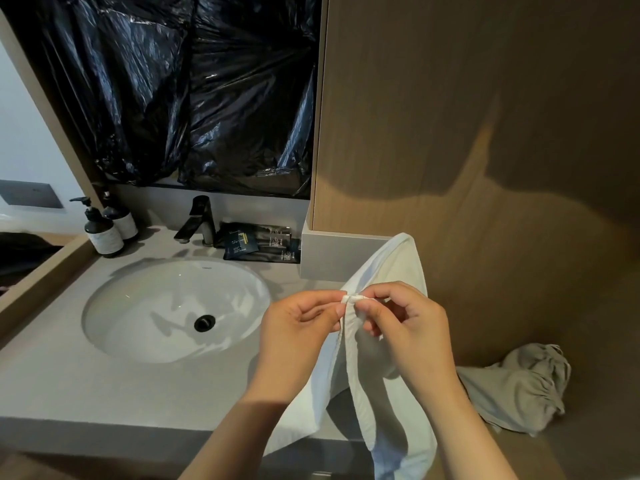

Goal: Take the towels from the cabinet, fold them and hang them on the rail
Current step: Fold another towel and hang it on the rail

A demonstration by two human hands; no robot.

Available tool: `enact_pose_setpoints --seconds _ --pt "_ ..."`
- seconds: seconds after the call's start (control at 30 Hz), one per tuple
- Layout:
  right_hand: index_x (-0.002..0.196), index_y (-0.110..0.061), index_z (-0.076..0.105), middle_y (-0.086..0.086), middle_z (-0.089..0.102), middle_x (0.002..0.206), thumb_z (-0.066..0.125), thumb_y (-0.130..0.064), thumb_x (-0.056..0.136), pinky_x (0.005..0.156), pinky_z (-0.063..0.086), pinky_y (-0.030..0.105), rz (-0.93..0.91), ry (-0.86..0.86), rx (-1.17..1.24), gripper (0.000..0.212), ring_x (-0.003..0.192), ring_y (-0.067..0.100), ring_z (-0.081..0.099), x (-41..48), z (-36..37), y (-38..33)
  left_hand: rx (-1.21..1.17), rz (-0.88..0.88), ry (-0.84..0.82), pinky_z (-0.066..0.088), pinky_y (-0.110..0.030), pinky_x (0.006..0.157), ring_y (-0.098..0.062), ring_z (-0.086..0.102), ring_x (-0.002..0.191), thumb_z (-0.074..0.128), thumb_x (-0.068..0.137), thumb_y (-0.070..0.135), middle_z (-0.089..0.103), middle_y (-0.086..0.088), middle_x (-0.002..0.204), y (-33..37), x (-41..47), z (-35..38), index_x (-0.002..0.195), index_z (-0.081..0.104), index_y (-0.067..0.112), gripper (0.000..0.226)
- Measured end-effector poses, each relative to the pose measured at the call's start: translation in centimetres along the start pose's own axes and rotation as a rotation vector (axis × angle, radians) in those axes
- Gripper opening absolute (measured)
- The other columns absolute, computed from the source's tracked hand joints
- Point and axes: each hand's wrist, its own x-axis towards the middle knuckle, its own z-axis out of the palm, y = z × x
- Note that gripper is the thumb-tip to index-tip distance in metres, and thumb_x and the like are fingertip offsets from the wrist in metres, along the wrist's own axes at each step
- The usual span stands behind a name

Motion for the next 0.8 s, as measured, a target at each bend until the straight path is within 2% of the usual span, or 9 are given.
enact_pose_setpoints --seconds 0.4,0.53,0.8 --pt "0.084 -0.039 0.071 -0.013 0.069 0.077 0.071 -0.025 0.087 0.065 0.058 0.023 0.003 -0.013 0.006 0.014 0.073 0.014 0.067 0.13 -0.1 0.33 0.012 0.041 -0.039 0.053 -0.014 0.071 -0.009 0.072 0.081 0.066 0.086 -0.001 0.076 0.006 0.086 -0.12 -0.28 -0.11 0.099 0.076 0.011 0.02" --pt "0.084 -0.039 0.071 -0.013 0.069 0.077 0.071 -0.024 0.087 0.065 0.059 0.026 -0.01 -0.015 0.005 0.015 0.074 0.016 0.066 0.28 0.0 0.38 0.035 0.059 -0.06 0.052 -0.012 0.071 -0.007 0.072 0.082 0.071 0.082 0.0 0.076 0.009 0.086 -0.08 -0.46 -0.27 0.098 0.075 0.017 0.024" --pt "0.087 -0.034 0.072 -0.011 0.07 0.084 0.071 -0.027 0.087 0.063 0.058 0.027 0.004 -0.104 -0.026 0.008 0.072 0.017 0.064 0.62 -0.27 0.87 0.114 0.11 0.018 0.054 -0.014 0.071 -0.006 0.069 0.077 0.072 0.082 0.002 0.074 0.012 0.081 -0.25 -0.24 -0.54 0.088 0.075 0.028 0.027"
